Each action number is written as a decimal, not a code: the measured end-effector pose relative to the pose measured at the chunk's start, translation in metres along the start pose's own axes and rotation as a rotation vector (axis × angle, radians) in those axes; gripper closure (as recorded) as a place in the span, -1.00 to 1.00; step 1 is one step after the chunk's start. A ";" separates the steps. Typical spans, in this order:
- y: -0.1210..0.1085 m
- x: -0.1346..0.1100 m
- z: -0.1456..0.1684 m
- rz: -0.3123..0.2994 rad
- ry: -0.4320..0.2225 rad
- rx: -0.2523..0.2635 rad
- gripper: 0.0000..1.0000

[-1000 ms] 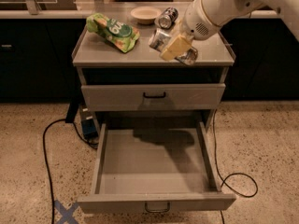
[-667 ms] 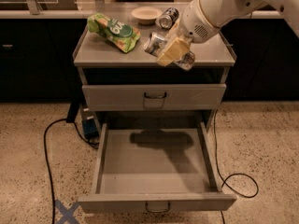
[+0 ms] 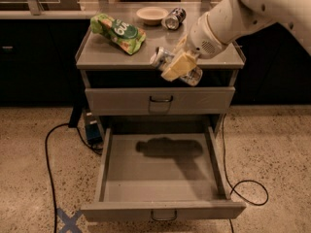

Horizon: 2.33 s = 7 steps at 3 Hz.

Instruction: Place redbull can into middle drawer

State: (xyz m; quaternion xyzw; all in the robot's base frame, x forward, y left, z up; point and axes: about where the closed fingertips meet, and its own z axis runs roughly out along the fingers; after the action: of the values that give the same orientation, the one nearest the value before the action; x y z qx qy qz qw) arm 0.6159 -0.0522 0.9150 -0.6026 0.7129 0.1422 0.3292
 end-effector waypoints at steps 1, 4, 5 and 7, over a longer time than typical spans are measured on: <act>0.029 0.042 0.034 0.102 -0.025 -0.038 1.00; 0.095 0.140 0.128 0.201 0.012 -0.168 1.00; 0.095 0.142 0.132 0.206 0.012 -0.170 1.00; 0.087 0.196 0.204 0.310 -0.016 -0.163 1.00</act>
Offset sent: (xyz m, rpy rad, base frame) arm -0.0631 -0.0166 -0.1992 0.1047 0.2226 -0.1065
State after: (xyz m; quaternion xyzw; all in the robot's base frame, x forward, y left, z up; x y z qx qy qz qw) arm 0.5829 -0.0598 0.6204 -0.5090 0.7808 0.2535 0.2589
